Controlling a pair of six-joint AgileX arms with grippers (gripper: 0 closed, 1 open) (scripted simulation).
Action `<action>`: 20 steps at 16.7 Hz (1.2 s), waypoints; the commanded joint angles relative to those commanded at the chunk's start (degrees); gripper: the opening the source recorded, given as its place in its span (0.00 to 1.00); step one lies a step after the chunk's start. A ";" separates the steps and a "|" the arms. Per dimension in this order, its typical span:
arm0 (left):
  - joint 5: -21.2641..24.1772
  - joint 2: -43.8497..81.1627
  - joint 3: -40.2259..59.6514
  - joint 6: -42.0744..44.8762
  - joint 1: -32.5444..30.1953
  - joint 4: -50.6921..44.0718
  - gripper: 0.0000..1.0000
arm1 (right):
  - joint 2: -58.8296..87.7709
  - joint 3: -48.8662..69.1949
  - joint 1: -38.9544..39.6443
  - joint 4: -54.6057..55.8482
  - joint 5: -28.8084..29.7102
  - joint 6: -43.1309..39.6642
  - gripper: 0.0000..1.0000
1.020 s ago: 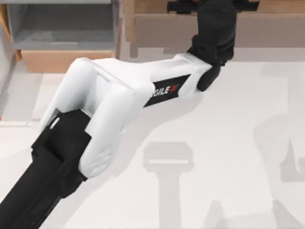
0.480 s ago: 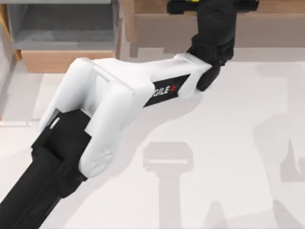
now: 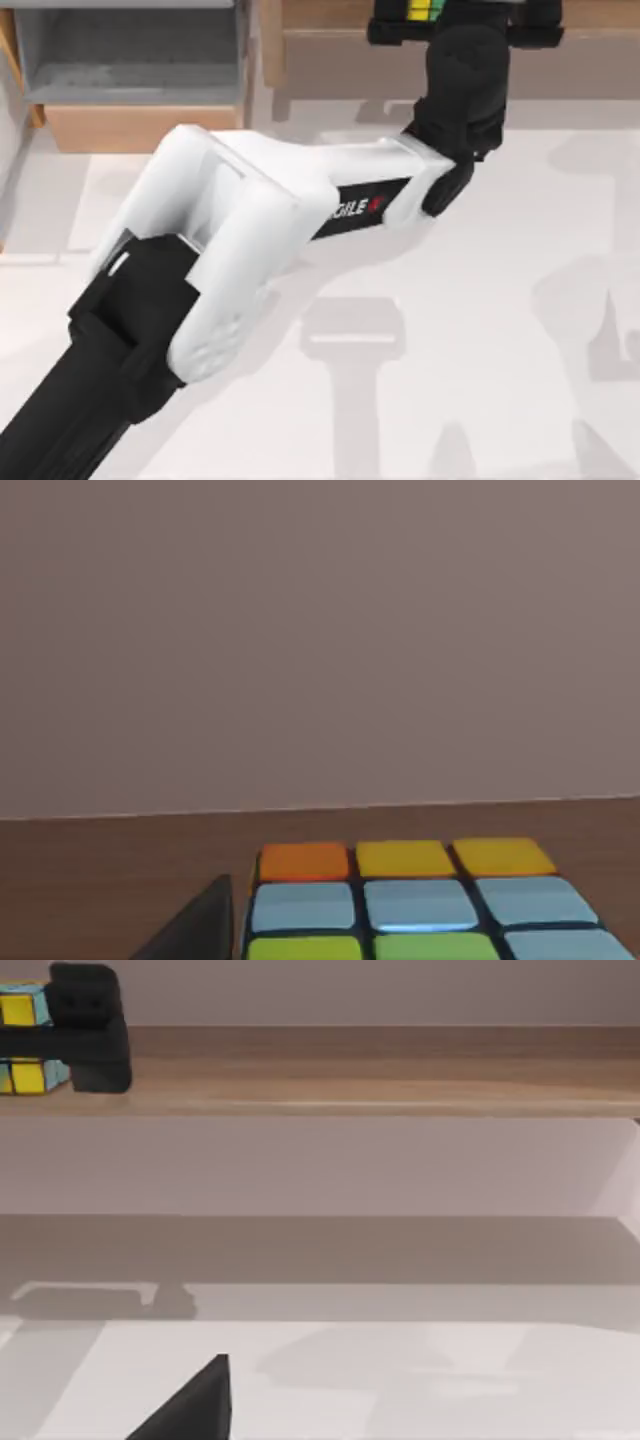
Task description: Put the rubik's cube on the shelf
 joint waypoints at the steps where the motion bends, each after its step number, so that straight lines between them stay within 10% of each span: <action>1: 1.06 -0.88 -2.74 0.88 -0.77 2.22 1.00 | 0.00 0.00 0.00 0.00 0.00 0.00 1.00; 9: 21.15 -15.14 -41.47 17.22 5.78 26.56 1.00 | 0.00 0.00 0.00 0.00 0.00 0.00 1.00; 20: 64.48 -36.39 -95.70 54.91 53.65 46.16 1.00 | 0.00 0.00 0.00 0.00 0.00 0.00 1.00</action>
